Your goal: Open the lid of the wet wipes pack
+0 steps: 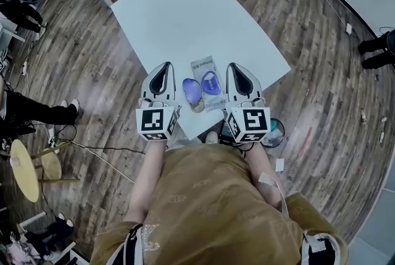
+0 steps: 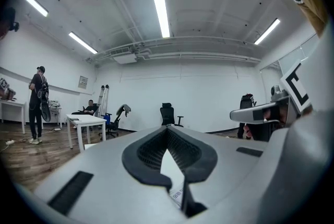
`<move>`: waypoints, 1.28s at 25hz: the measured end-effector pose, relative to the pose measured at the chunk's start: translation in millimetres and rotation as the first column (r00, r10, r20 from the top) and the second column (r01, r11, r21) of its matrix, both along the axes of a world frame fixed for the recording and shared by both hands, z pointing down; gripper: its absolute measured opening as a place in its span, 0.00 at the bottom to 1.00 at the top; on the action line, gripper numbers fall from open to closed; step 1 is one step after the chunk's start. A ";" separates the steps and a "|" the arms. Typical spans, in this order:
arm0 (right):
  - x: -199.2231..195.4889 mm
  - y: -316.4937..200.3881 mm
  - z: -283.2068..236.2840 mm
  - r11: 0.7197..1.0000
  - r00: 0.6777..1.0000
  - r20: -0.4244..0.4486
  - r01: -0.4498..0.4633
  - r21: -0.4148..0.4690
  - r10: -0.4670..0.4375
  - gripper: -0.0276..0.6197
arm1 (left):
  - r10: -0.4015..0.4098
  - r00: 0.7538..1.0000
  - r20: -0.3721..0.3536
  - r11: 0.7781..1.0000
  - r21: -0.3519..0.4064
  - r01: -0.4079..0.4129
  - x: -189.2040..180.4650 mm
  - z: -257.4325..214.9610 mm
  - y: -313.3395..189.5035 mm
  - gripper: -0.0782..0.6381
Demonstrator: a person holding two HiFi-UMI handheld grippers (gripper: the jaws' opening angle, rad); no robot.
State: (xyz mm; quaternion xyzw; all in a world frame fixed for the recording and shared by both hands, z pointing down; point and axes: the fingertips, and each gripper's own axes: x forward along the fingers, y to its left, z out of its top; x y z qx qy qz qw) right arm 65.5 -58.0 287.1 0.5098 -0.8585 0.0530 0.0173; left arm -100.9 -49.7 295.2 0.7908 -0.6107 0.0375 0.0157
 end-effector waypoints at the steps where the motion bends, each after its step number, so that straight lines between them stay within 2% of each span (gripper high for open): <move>1: 0.1 -0.7 -1.4 1.000 1.000 -0.001 -0.003 0.006 0.003 0.06 | -0.005 1.000 -0.002 1.000 0.011 0.005 -1.7 -4.0 -0.3 0.11; 8: 0.0 -4.3 -5.8 1.000 1.000 -0.027 -0.011 0.020 0.012 0.06 | -0.034 0.999 -0.012 0.999 0.027 0.035 -10.9 -11.2 -2.9 0.11; 22: -2.4 -6.6 -3.3 1.000 0.999 -0.037 -0.014 0.006 0.014 0.06 | -0.012 1.000 -0.002 1.000 0.000 0.012 -4.2 -2.7 -5.0 0.11; 32: -1.5 -12.6 -5.2 1.000 0.999 -0.043 -0.027 0.009 0.027 0.06 | -0.022 1.000 -0.013 1.000 -0.002 0.022 -13.1 -3.2 -9.4 0.11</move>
